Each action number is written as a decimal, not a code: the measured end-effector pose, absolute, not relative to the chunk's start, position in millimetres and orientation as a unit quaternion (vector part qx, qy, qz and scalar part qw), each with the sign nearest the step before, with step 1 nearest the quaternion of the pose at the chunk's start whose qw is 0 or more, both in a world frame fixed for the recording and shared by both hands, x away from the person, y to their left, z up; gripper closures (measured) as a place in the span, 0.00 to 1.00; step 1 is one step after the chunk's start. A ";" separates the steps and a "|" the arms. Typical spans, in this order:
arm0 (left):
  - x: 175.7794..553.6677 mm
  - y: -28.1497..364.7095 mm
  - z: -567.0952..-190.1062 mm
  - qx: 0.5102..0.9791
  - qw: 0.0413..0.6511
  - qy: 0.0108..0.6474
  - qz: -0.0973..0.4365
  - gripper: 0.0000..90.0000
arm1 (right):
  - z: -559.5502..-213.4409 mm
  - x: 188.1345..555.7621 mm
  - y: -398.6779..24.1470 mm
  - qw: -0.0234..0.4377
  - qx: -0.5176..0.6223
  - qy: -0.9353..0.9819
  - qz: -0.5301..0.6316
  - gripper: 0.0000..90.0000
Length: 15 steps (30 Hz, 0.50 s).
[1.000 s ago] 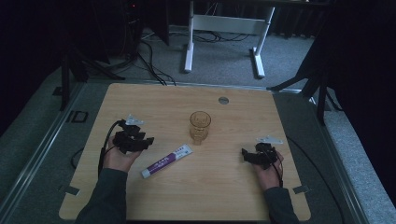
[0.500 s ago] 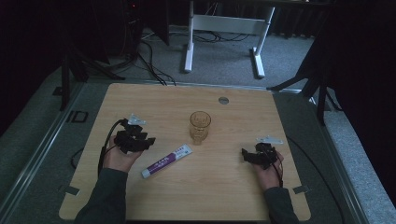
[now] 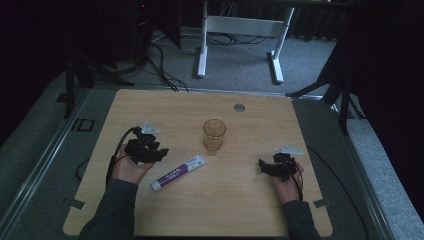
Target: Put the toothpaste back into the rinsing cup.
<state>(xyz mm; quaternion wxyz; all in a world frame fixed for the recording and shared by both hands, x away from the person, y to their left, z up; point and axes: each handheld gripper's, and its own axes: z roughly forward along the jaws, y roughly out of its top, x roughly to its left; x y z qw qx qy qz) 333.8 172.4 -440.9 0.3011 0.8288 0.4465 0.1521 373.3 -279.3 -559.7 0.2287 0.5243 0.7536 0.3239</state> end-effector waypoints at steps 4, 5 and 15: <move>335.1 171.1 -439.6 0.833 0.295 0.443 0.152 0.64 | -559.7 373.2 -279.3 0.229 0.525 0.754 0.324 0.21; 335.4 171.0 -438.9 0.833 0.295 0.444 0.152 0.64 | -559.7 373.3 -279.3 0.229 0.524 0.754 0.324 0.21; 335.5 170.0 -433.9 0.837 0.290 0.438 0.151 0.64 | -559.7 373.2 -279.3 0.229 0.525 0.754 0.324 0.21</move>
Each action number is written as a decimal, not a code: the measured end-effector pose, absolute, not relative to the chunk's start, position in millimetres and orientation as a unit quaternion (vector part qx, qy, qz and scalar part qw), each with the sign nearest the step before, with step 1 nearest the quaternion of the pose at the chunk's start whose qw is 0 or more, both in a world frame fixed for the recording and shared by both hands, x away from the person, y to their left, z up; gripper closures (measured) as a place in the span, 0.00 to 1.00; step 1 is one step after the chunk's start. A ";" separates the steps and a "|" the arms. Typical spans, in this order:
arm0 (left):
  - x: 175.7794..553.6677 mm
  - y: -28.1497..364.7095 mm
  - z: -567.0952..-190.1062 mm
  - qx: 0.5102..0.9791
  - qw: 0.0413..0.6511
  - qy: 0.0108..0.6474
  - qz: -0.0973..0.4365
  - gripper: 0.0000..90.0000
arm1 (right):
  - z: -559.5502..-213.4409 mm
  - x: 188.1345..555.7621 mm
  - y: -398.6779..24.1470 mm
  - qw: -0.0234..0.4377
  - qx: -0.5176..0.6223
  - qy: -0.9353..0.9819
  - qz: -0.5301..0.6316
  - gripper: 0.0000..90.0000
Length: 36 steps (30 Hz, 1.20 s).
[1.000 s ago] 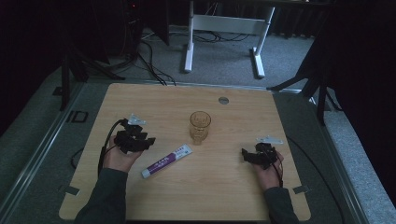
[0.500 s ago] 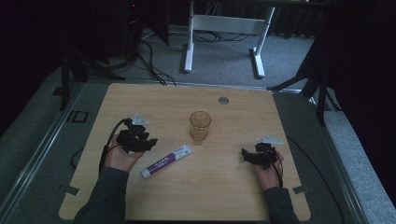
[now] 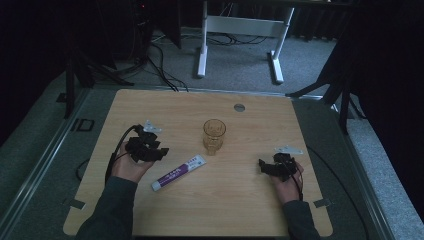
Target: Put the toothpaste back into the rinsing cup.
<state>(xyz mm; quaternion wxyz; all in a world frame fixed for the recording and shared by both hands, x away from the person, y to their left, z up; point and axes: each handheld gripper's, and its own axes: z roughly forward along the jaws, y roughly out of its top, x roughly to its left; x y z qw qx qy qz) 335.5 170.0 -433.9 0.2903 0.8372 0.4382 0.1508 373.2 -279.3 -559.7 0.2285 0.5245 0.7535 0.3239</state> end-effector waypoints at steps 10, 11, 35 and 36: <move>335.5 164.7 -434.3 0.844 0.278 0.434 0.148 0.64 | -559.7 373.3 -279.3 0.229 0.524 0.754 0.324 0.21; 335.5 164.7 -434.3 0.844 0.278 0.434 0.148 0.64 | -559.7 373.3 -279.3 0.229 0.524 0.754 0.324 0.21; 337.5 152.2 -441.0 0.859 0.253 0.424 0.135 0.65 | -559.7 373.3 -279.3 0.229 0.524 0.754 0.324 0.21; 337.8 151.8 -440.3 0.860 0.252 0.423 0.134 0.65 | -559.7 373.2 -279.3 0.229 0.525 0.754 0.324 0.21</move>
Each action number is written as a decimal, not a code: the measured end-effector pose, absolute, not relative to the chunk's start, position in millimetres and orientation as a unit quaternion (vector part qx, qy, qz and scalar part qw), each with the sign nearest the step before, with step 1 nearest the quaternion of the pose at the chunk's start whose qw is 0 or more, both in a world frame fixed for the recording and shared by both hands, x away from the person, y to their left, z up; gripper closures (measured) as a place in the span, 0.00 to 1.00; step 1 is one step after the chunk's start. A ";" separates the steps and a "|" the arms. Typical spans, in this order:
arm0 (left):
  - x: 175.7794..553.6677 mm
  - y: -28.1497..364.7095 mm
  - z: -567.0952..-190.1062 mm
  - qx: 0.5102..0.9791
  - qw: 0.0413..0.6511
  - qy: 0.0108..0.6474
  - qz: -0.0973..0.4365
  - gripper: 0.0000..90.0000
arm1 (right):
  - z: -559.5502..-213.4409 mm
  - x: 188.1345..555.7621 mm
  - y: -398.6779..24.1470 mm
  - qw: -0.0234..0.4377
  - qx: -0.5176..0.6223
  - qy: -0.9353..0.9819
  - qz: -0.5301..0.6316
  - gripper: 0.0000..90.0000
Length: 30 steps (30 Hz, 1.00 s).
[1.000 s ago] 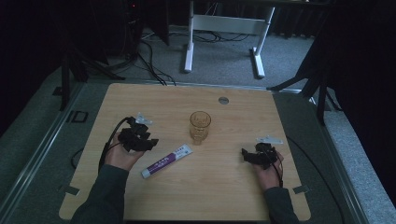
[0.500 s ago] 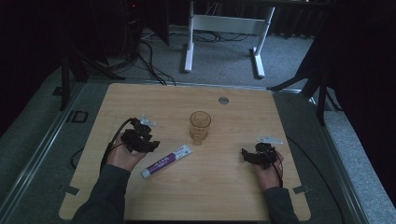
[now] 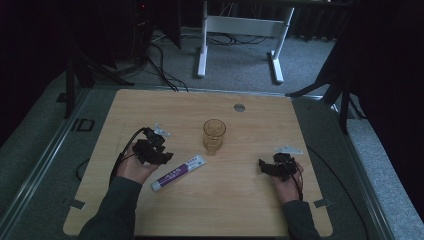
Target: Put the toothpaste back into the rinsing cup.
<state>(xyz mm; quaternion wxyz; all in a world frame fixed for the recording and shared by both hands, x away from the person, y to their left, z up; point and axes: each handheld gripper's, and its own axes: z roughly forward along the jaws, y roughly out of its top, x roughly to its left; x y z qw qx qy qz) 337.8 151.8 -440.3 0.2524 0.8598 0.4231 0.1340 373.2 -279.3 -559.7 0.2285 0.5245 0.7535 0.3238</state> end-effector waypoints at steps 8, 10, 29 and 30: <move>339.6 147.7 -439.2 0.862 0.245 0.423 0.132 0.65 | -559.7 373.3 -279.3 0.229 0.525 0.753 0.324 0.21; 339.9 146.8 -439.8 0.863 0.242 0.423 0.132 0.65 | -559.7 373.3 -279.3 0.228 0.525 0.753 0.324 0.21; 343.4 134.9 -444.6 0.875 0.212 0.417 0.127 0.64 | -559.7 373.3 -279.3 0.229 0.525 0.753 0.324 0.21; 343.6 134.5 -444.8 0.875 0.212 0.417 0.127 0.64 | -559.7 373.3 -279.3 0.229 0.525 0.753 0.324 0.21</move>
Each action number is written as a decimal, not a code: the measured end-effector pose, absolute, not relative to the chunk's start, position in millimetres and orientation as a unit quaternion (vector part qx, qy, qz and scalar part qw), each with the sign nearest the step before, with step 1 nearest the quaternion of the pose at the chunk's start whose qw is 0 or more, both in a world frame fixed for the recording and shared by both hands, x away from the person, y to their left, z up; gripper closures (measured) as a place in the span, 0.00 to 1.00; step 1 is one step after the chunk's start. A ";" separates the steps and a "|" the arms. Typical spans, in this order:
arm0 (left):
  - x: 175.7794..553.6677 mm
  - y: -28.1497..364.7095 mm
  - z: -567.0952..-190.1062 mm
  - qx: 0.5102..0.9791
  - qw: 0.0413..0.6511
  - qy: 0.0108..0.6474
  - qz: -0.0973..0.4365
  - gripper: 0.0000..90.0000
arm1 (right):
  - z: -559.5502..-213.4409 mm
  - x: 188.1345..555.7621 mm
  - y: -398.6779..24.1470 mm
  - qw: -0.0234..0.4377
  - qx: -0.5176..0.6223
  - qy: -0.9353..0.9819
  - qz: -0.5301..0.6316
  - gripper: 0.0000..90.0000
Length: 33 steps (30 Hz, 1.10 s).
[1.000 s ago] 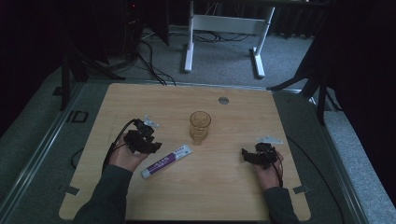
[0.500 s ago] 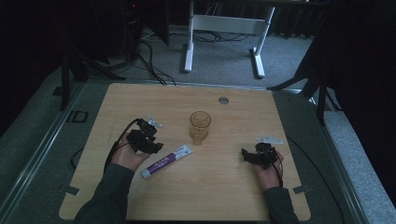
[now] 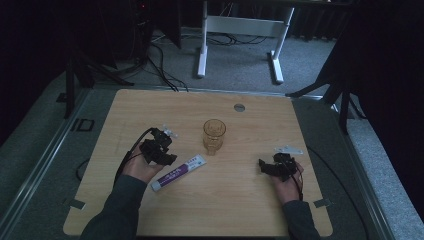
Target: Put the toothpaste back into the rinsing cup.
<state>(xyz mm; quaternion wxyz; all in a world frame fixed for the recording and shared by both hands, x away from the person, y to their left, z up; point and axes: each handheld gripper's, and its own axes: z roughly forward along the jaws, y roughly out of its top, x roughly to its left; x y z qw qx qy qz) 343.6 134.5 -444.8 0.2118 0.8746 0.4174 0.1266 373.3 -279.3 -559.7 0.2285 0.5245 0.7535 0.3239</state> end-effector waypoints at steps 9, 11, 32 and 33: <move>346.5 130.0 -444.7 0.877 0.211 0.415 0.120 0.64 | -559.7 373.3 -279.3 0.229 0.524 0.754 0.324 0.21; 346.9 129.0 -445.1 0.877 0.209 0.415 0.120 0.64 | -559.7 373.3 -279.3 0.229 0.524 0.754 0.324 0.21; 350.4 124.2 -453.3 0.884 0.186 0.416 0.106 0.62 | -559.7 373.3 -279.3 0.229 0.524 0.754 0.324 0.21; 350.5 123.1 -455.2 0.885 0.184 0.416 0.104 0.62 | -559.7 373.2 -279.3 0.228 0.525 0.753 0.324 0.21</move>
